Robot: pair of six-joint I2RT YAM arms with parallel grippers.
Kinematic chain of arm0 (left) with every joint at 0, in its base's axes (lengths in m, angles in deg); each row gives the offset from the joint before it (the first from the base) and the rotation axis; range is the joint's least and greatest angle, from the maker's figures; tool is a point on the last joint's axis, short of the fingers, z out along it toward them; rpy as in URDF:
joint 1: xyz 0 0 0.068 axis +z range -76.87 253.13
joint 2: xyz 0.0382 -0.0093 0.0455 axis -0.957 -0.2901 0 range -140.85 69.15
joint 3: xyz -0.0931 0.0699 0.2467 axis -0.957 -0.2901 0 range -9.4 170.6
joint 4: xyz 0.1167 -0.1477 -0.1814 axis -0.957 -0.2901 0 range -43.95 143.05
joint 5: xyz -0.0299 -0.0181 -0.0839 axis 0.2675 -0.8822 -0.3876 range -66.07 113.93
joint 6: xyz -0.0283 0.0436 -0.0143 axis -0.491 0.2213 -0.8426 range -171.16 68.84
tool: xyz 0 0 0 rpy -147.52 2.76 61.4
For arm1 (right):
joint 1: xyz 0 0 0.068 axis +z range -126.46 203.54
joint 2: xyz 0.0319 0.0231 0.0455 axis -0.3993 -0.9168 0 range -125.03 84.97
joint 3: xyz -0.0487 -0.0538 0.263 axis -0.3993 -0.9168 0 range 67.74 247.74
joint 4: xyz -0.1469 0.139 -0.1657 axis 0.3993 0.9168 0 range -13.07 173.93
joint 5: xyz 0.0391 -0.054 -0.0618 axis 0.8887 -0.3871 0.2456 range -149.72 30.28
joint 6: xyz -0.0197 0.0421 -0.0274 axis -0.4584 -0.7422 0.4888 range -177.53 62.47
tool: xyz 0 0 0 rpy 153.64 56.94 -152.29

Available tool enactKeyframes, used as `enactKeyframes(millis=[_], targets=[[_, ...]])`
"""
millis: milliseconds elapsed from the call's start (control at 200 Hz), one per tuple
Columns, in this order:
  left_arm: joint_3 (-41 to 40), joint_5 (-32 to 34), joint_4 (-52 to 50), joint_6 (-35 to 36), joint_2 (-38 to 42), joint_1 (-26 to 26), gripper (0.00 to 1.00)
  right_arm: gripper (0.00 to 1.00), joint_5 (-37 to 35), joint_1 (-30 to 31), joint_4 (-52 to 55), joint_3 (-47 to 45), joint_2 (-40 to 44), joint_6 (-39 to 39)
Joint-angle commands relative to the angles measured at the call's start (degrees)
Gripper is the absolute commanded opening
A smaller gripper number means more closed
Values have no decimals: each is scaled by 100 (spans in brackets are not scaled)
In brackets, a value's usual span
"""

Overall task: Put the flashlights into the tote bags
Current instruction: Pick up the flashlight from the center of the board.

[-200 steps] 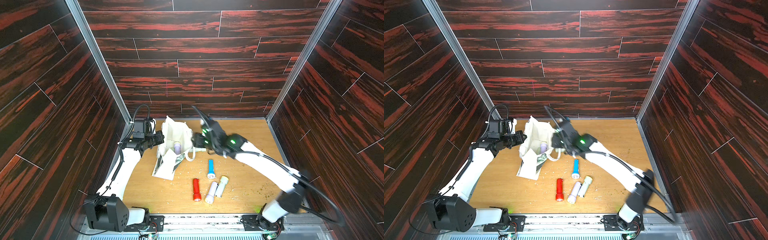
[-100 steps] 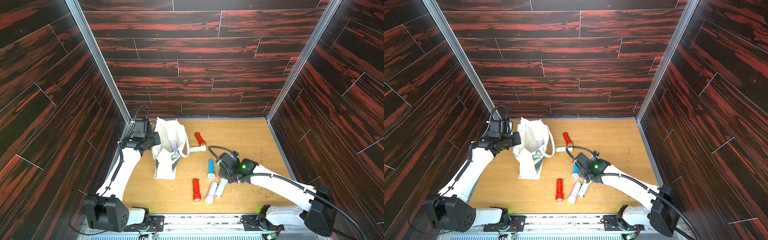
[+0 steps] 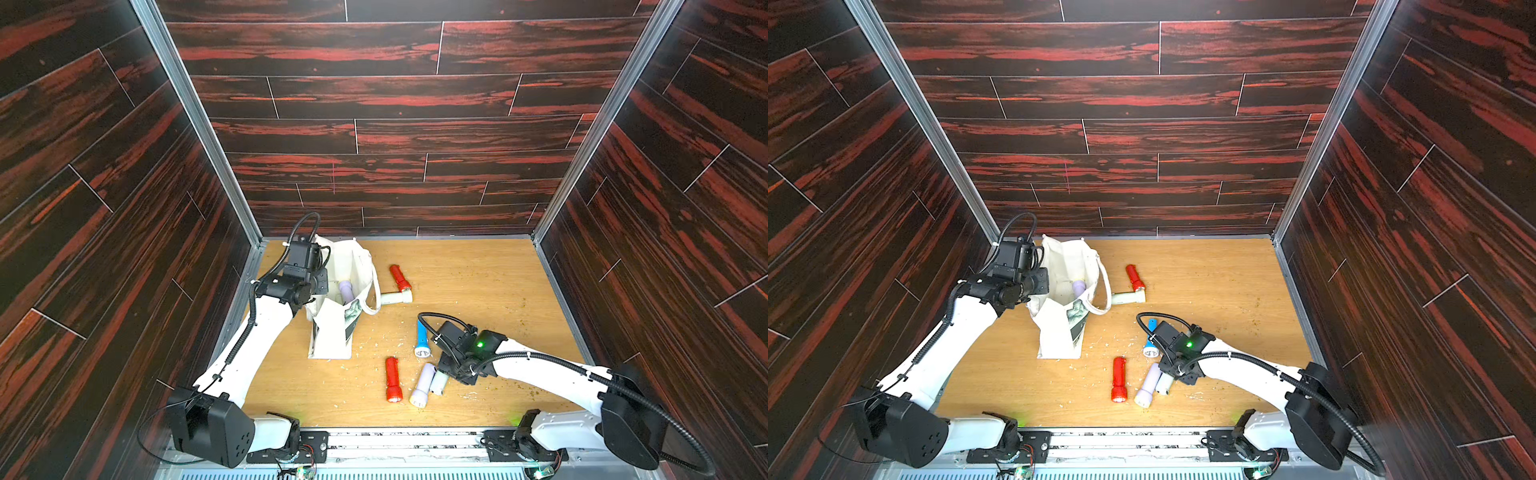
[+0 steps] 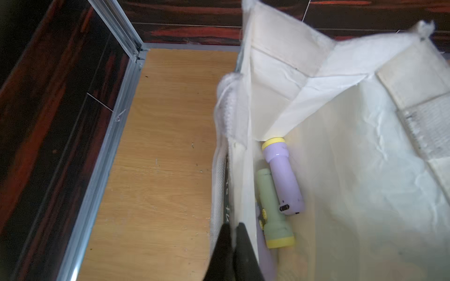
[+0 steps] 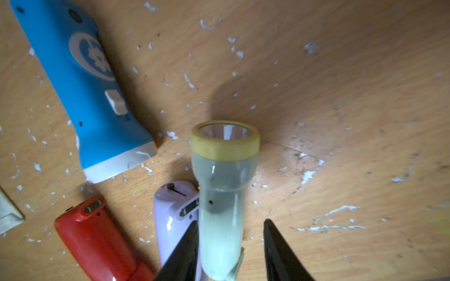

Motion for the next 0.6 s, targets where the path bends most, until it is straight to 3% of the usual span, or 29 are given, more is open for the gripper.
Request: enactKeyframes(millis=[0, 341, 596], targets=[[221, 210, -170, 131, 133, -50, 0, 46, 175, 18, -151, -32, -248, -33], [713, 192, -244, 100, -66, -59, 0, 49, 276, 18, -248, -273, -477, -112], [588, 77, -99, 146, -95, -59, 0, 51, 345, 18, -487, -354, -674, -102]])
